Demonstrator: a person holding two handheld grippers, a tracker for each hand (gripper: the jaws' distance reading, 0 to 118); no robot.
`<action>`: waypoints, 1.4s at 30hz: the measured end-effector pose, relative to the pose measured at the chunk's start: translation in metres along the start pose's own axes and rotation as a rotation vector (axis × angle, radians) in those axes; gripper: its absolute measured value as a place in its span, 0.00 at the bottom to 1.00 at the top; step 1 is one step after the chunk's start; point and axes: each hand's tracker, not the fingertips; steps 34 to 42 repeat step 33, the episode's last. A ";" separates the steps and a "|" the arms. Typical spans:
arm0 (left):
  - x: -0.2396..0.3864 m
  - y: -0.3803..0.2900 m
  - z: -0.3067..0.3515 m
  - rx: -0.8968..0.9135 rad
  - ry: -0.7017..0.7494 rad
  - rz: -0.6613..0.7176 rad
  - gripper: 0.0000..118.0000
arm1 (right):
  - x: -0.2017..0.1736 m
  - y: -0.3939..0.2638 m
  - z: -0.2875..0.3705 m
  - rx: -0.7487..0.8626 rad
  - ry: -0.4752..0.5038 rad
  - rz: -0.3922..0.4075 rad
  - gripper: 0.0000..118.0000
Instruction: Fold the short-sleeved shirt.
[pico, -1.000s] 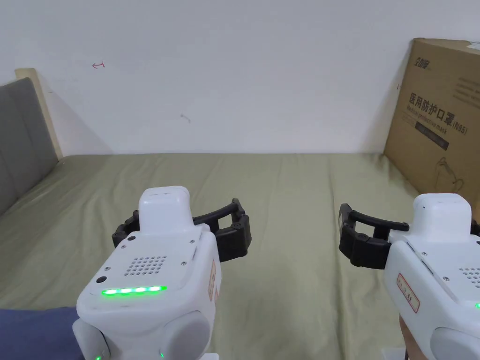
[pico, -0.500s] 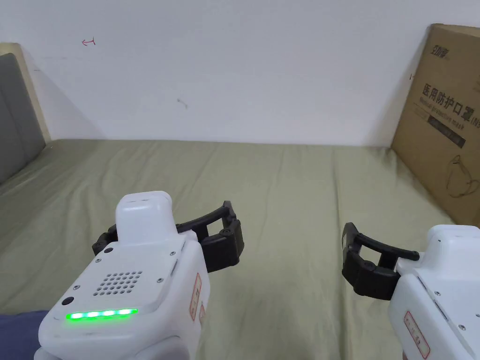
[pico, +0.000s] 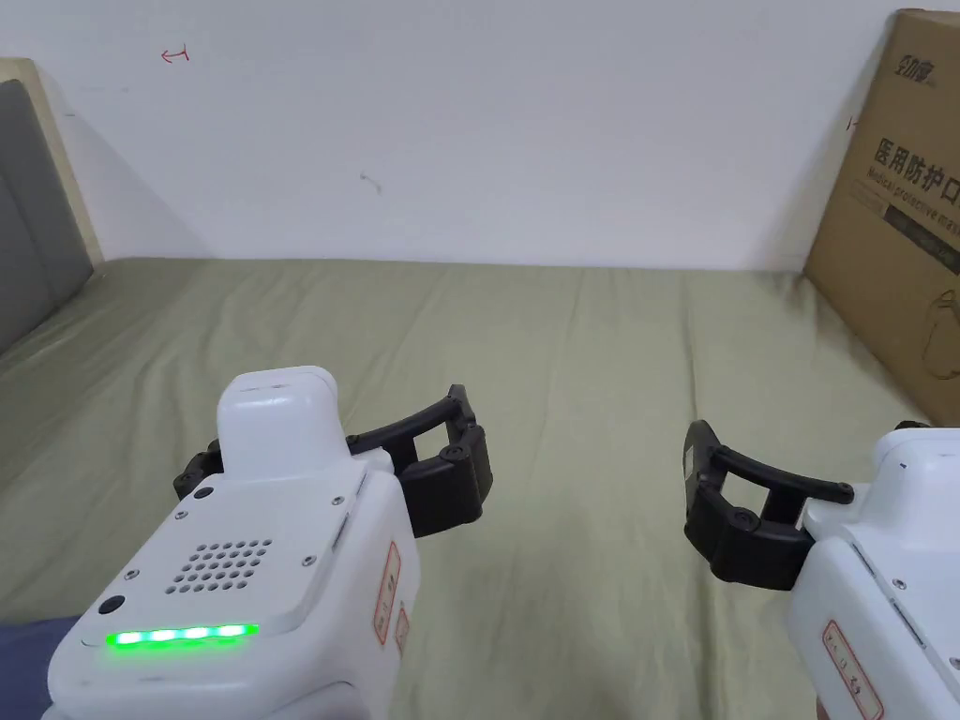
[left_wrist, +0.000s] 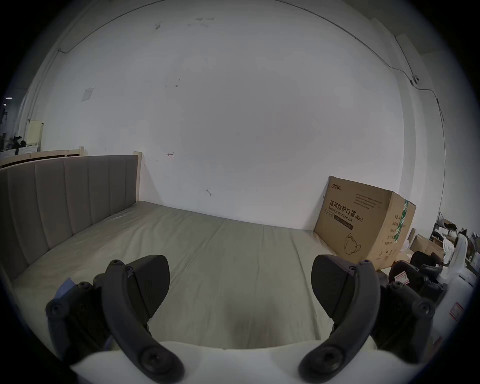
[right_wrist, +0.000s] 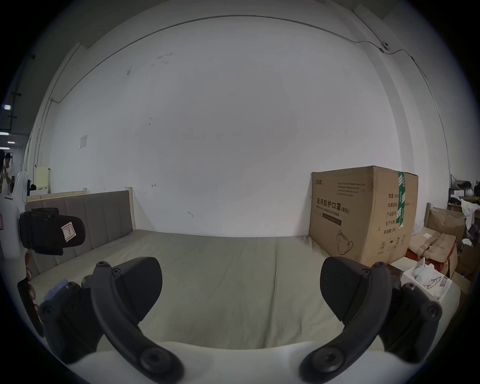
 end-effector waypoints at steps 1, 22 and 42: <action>-0.001 0.000 0.000 -0.001 0.000 0.005 0.95 | -0.001 0.000 0.001 0.001 0.002 0.004 1.00; 0.005 0.003 0.008 -0.010 -0.015 -0.018 0.95 | -0.002 0.005 0.009 0.002 0.005 0.005 1.00; 0.004 0.002 0.007 -0.026 -0.001 -0.015 0.95 | 0.016 0.006 0.000 -0.108 0.098 -0.155 1.00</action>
